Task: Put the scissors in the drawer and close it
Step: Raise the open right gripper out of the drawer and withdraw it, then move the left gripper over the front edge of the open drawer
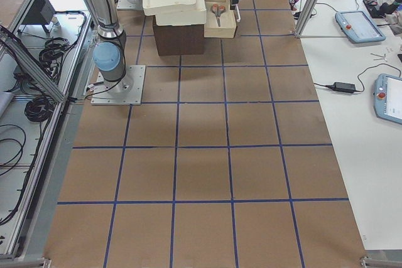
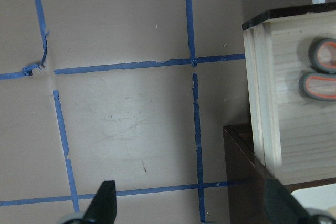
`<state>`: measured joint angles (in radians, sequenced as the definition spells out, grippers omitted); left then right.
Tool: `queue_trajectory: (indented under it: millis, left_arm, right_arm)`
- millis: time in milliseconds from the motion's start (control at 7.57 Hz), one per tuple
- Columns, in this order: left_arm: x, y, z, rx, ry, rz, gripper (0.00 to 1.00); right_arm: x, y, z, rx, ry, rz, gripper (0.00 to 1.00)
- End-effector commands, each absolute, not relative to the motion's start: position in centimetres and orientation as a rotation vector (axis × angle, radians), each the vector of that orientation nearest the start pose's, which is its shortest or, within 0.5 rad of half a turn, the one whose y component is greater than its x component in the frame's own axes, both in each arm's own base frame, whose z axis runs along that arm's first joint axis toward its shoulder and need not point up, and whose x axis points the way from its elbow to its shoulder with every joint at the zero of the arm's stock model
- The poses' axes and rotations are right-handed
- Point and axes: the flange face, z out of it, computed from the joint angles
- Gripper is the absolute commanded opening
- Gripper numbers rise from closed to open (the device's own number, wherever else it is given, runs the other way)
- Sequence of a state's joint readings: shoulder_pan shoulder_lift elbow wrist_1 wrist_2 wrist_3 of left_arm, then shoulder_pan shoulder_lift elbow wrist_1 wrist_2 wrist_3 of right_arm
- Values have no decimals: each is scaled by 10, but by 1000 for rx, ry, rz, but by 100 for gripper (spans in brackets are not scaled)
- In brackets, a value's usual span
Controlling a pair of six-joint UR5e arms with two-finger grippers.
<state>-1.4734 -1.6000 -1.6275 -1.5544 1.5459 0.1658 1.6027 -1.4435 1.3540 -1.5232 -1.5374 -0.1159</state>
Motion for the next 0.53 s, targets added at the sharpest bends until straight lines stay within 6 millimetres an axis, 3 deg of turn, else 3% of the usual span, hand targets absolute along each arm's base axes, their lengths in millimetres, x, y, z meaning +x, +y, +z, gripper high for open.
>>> queue_trajectory:
  millis: [0,132,264,396]
  left_arm:
    - [-84,-508,449,113,3172,86,100]
    - [-71,-512,454,60,3174,81,100]
    - [-51,-534,463,2,3170,50,100]
    - [-45,-560,471,2,3159,35,100]
  right_arm:
    - [135,-543,520,-143,3115,10,100]
    - [133,-543,521,-144,3130,7,100]
    - [130,-538,526,-149,3176,-7,100]
    - [126,-537,520,-140,3185,30,100]
